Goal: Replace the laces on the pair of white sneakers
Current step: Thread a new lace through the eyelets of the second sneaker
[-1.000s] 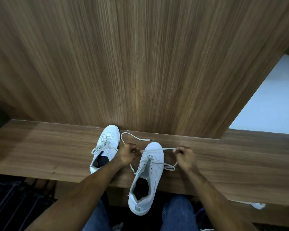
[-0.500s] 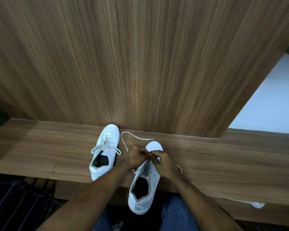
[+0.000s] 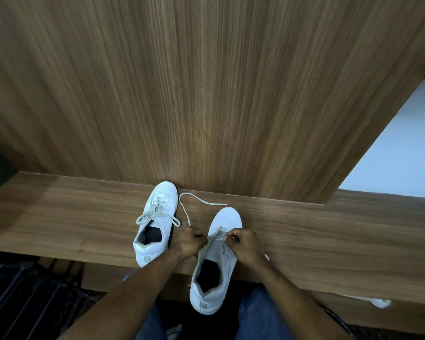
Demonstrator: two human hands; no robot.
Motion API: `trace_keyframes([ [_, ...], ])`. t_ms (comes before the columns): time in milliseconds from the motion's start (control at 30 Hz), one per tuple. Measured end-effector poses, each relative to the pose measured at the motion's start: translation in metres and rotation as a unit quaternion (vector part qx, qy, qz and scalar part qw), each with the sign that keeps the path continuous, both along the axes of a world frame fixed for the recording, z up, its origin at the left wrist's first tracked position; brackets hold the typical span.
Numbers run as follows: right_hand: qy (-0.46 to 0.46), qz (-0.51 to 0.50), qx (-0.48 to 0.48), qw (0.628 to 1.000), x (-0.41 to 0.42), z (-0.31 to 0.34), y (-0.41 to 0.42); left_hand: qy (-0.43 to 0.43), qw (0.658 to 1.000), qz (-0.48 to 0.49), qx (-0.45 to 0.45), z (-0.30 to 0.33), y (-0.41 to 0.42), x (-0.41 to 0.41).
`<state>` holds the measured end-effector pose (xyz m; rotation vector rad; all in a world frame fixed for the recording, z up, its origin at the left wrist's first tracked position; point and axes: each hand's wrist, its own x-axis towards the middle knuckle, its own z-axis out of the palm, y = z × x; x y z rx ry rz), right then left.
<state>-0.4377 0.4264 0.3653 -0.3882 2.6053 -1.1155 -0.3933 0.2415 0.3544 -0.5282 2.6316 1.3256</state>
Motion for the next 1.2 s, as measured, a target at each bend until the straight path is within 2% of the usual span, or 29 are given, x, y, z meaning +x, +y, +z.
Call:
trace_keyframes([
  [167, 0.047, -0.021, 0.081, 0.995, 0.009, -0.001, -0.019, 0.010, 0.999, 0.012, 0.031, -0.006, 0.002, -0.003],
  [300, 0.051, -0.043, 0.090, 0.994, 0.015, -0.007, -0.028, 0.005, 0.999, 0.023, 0.037, -0.007, 0.002, -0.002],
  [600, -0.003, -0.073, -0.003, 0.997, 0.015, -0.014, -0.029, -0.022, 0.996, 0.035, 0.074, 0.015, 0.006, 0.004],
  [700, -0.013, -0.058, -0.002, 0.998, 0.015, -0.015, -0.028, -0.042, 0.988, 0.069, 0.132, 0.017, 0.008, 0.006],
  [800, -0.007, -0.045, 0.017, 0.999, 0.014, -0.018, -0.028, -0.112, 0.957, 0.121, 0.237, 0.019, 0.012, 0.009],
  [900, 0.016, -0.033, 0.048, 0.998, 0.014, -0.018, -0.029, -0.130, 0.950, 0.124, 0.256, 0.020, 0.013, 0.008],
  [1100, 0.070, -0.006, 0.092, 0.993, 0.013, -0.011, -0.024, -0.089, 0.975, 0.118, 0.163, 0.032, 0.013, -0.008],
  [1200, 0.119, 0.042, 0.132, 0.983, 0.013, -0.007, -0.015, -0.043, 0.948, 0.181, 0.259, 0.042, 0.006, -0.013],
])
